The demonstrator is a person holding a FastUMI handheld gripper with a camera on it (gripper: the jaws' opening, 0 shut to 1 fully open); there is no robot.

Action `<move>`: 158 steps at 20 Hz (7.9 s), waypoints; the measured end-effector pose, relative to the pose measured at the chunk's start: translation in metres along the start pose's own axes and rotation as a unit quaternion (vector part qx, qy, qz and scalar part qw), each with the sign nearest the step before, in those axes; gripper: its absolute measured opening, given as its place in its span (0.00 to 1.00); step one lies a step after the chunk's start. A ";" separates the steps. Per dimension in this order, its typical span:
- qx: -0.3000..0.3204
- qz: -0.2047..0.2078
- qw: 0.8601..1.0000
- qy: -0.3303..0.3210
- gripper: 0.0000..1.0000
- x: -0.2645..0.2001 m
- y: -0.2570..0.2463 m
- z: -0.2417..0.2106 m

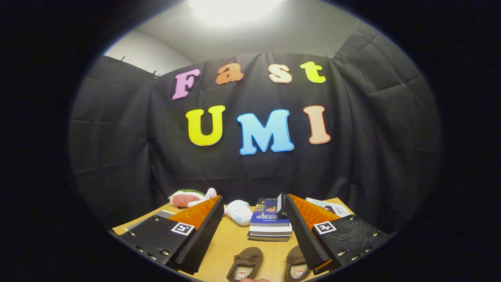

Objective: Open the storage box then place both shoes into the box .Put the left shoe in first, then the right shoe, with the right side of both shoes facing outward in a uniform manner.

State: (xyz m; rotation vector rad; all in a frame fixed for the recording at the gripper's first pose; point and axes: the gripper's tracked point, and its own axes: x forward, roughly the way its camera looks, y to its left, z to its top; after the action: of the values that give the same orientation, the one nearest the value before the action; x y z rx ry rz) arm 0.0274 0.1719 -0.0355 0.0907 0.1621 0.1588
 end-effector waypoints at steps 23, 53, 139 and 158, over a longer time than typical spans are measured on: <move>0.438 0.282 0.749 0.410 0.96 0.002 0.170 -0.211; 0.507 0.355 0.676 0.400 0.31 0.011 0.210 -0.249; 0.147 0.077 0.843 0.511 0.70 0.004 0.076 -0.189; 0.086 -0.013 0.780 0.619 0.47 -0.031 -0.015 -0.324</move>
State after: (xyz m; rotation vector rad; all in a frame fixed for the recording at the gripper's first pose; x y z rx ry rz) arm -0.0543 0.1768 -0.3510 0.1569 1.5132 0.1553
